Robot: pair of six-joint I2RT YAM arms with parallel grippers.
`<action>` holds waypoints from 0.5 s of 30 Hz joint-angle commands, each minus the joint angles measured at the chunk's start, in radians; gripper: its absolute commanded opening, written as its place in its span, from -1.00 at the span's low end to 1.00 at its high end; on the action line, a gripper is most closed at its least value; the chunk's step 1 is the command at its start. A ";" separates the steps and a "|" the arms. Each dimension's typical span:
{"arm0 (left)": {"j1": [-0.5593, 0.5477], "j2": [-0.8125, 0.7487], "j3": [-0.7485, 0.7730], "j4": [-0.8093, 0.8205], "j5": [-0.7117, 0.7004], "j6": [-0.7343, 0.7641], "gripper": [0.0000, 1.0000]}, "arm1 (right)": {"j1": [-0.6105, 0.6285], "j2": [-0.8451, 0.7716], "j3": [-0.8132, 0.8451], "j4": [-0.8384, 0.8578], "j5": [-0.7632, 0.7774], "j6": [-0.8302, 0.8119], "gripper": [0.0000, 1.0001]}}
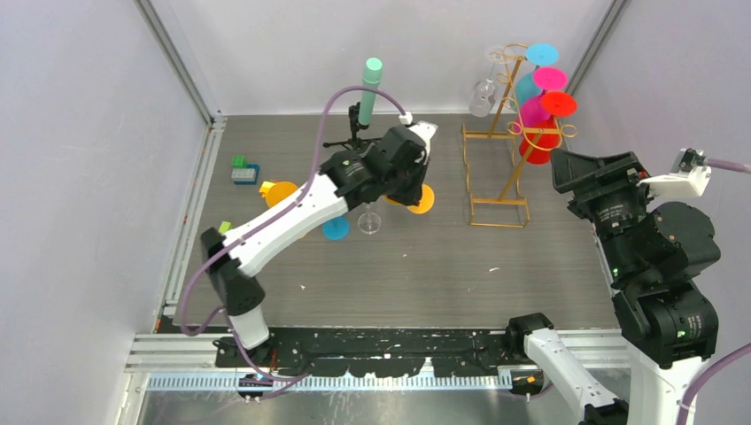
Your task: Take the wine glass off the wine glass rack
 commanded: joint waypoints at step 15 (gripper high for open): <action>-0.015 0.401 0.261 -0.212 -0.077 0.108 -1.00 | 0.002 -0.038 -0.052 -0.027 0.088 -0.028 0.26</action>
